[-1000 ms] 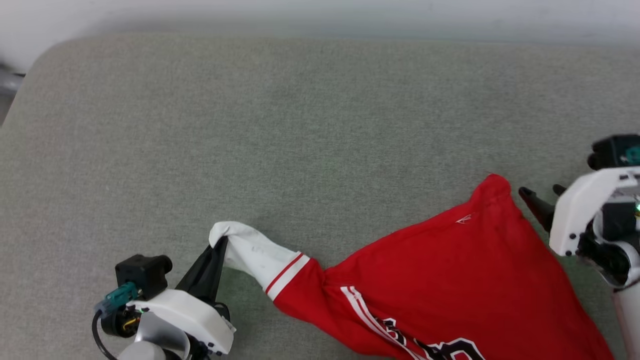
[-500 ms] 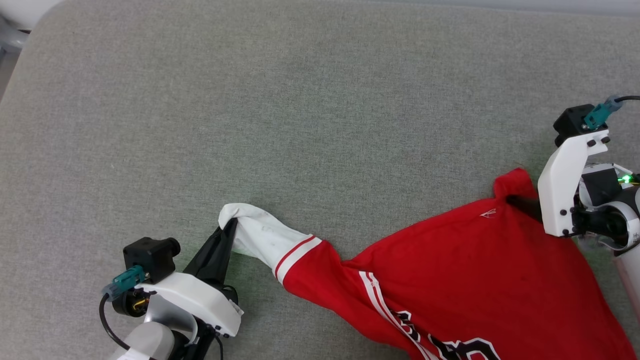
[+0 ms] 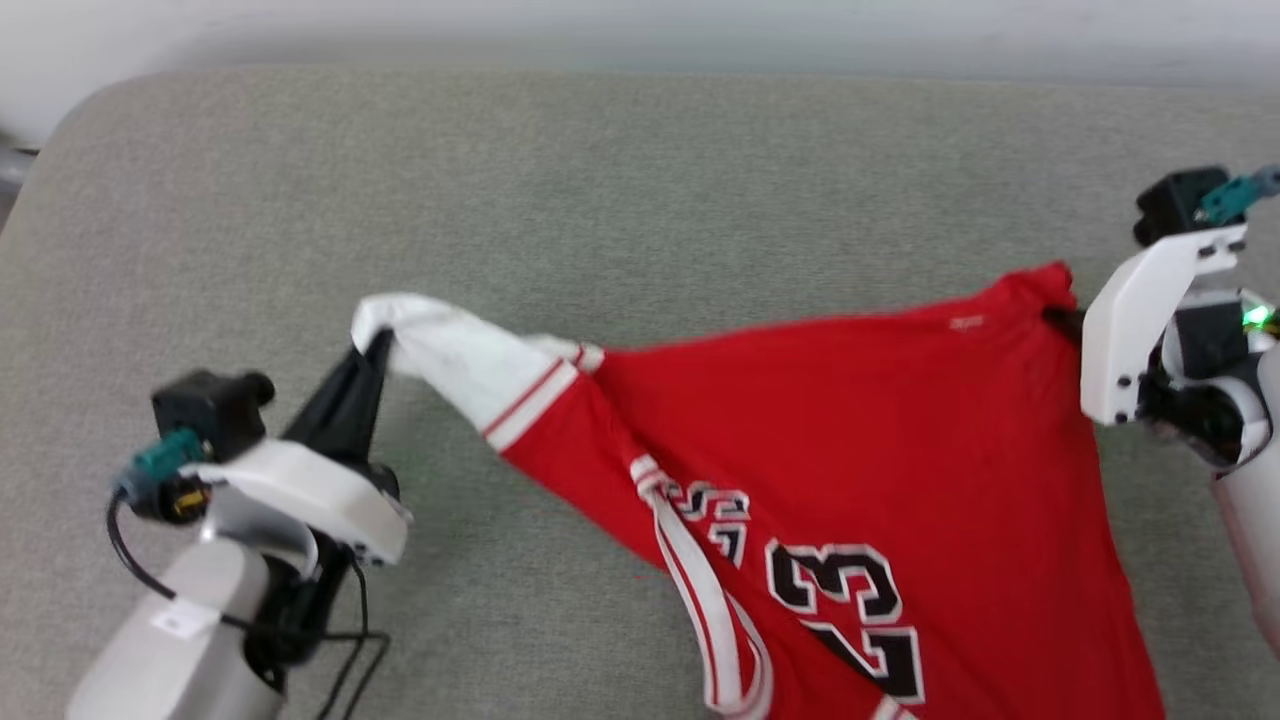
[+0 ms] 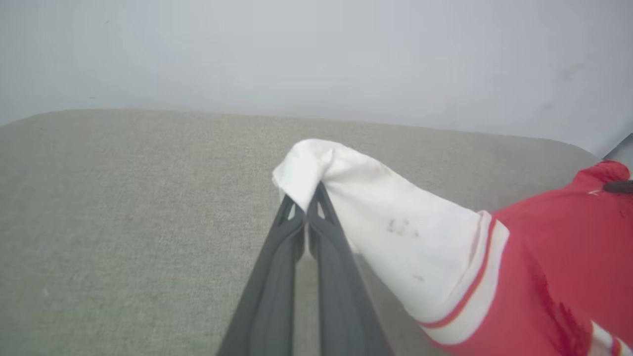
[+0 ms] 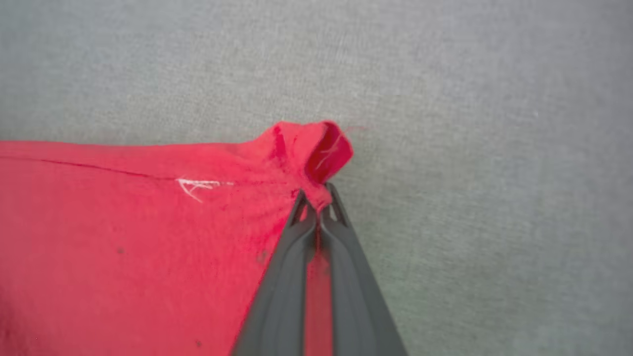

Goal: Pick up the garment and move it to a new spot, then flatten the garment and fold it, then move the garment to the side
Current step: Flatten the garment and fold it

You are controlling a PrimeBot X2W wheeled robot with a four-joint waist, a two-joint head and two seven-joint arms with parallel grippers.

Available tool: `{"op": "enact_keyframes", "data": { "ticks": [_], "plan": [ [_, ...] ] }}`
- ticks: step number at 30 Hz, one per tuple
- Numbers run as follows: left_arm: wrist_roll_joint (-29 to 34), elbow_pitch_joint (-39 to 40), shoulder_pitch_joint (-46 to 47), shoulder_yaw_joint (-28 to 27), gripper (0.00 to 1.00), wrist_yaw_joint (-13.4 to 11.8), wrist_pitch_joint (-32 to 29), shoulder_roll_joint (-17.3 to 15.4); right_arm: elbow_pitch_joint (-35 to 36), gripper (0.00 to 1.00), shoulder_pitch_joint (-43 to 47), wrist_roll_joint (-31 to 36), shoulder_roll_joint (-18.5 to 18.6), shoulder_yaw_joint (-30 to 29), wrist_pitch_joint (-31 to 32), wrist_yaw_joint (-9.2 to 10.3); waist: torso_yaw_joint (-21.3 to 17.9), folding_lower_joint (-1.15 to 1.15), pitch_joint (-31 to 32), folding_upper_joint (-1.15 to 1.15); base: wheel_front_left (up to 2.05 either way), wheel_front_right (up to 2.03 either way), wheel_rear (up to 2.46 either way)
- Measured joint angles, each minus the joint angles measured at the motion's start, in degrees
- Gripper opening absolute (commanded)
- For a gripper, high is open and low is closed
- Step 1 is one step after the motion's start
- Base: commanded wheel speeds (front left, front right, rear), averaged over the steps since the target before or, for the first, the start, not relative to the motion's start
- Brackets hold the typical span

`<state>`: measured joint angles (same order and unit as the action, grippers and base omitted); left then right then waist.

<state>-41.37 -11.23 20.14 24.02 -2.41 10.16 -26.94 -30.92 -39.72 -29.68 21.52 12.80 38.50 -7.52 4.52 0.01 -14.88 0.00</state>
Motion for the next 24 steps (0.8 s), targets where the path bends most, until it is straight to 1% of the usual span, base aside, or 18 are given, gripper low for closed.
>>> {"op": "enact_keyframes", "data": {
  "ticks": [5,11,13,17,24],
  "plan": [
    [1.0,-0.9,8.9,-0.9,0.0,1.0,-1.6,-1.5,-1.5,0.0,-5.3,4.2,-1.6,-4.8,-4.7,-0.01,-2.4,0.0,1.2,0.0,0.0,0.0,0.0],
    [1.3,-4.9,23.5,-2.8,0.0,2.6,-3.4,-1.6,-3.0,0.0,-14.7,10.0,-3.0,-10.6,-9.7,-0.02,-4.1,0.0,0.9,0.0,0.0,0.0,0.0],
    [1.3,-7.4,28.7,-3.8,0.0,2.9,-3.7,-1.7,-3.6,0.0,-18.3,12.0,-3.8,-12.6,-11.6,-0.03,-4.4,0.0,0.5,0.0,0.0,0.0,0.0],
    [1.7,-13.3,39.6,-5.1,0.0,4.2,-4.5,-3.3,-5.3,0.0,-25.4,15.6,-6.6,-16.1,-15.3,-0.05,-5.8,0.0,-0.8,0.0,0.0,0.0,0.0],
    [2.5,-23.1,56.3,-6.2,0.0,6.1,-4.9,-4.1,-8.5,0.0,-38.1,21.3,-9.9,-20.2,-20.3,-0.12,-7.7,0.0,-4.2,0.0,0.0,0.0,0.0]
  ]
}}
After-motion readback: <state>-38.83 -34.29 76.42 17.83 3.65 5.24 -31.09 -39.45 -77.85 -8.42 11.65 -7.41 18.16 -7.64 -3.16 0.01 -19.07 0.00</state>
